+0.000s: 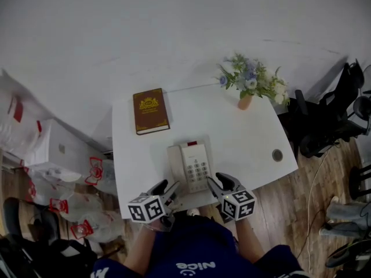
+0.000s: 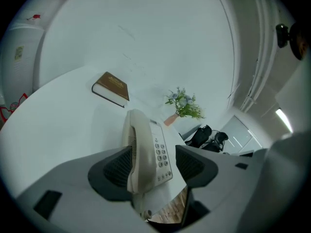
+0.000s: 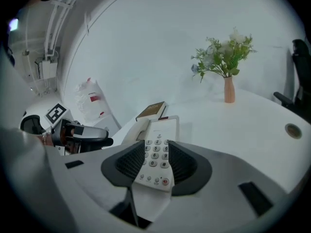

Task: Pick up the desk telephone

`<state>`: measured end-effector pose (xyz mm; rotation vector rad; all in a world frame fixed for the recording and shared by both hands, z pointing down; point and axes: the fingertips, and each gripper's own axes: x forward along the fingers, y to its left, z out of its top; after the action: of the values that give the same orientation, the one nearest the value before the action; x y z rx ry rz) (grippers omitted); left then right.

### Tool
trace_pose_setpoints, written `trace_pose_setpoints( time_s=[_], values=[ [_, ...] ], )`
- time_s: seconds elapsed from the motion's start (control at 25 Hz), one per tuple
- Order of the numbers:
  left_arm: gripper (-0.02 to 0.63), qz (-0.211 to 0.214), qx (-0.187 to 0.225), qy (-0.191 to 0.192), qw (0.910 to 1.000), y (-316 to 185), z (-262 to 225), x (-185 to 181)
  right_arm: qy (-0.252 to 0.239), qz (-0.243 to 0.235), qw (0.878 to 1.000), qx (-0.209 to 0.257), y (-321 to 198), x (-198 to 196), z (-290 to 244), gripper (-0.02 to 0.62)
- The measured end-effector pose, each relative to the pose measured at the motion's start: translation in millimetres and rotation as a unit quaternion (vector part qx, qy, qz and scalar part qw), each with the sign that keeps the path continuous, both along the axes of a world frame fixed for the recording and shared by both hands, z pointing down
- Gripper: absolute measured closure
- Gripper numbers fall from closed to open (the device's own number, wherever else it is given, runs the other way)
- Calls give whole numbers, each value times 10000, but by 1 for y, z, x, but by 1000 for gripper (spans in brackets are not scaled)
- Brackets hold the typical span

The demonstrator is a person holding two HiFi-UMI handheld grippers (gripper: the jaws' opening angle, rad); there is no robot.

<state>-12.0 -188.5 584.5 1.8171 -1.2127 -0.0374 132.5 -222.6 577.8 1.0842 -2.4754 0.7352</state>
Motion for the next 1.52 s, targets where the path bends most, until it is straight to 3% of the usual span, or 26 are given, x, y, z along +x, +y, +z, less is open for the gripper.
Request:
trace_pose_setpoints(
  time_s=[0.36,0.52,0.6,0.68,0.84,1.0,1.24,1.52],
  values=[
    [297,257,-474,953,9940,-22,6,-2,-640,134,9944,-830,-29,-1,5,412],
    [278,337,-587,1080,9918,-33,12,-5,-792,43,9901,-1161,-42,-4,13,399],
    [272,453,-574,1193,9902,-37,14,-5,-1012,-18,9861,-1317,-48,-8,14,351],
    [268,498,-611,1338,9879,-40,17,-5,-1212,-51,9810,-1516,-53,-10,17,347],
    [265,390,-794,1318,9873,-48,29,-11,-1225,-68,9749,-1856,-63,-9,31,347],
    [256,599,-1016,1150,9863,-49,43,-11,-1008,-182,9725,-2089,-69,-13,47,347],
    [244,1211,-1034,1410,9771,-50,49,7,-1214,-394,9654,-2274,-72,-23,54,347],
    [244,1156,-1362,1622,9705,-58,66,11,-1277,-241,9561,-2627,-79,-26,68,347]
  ],
)
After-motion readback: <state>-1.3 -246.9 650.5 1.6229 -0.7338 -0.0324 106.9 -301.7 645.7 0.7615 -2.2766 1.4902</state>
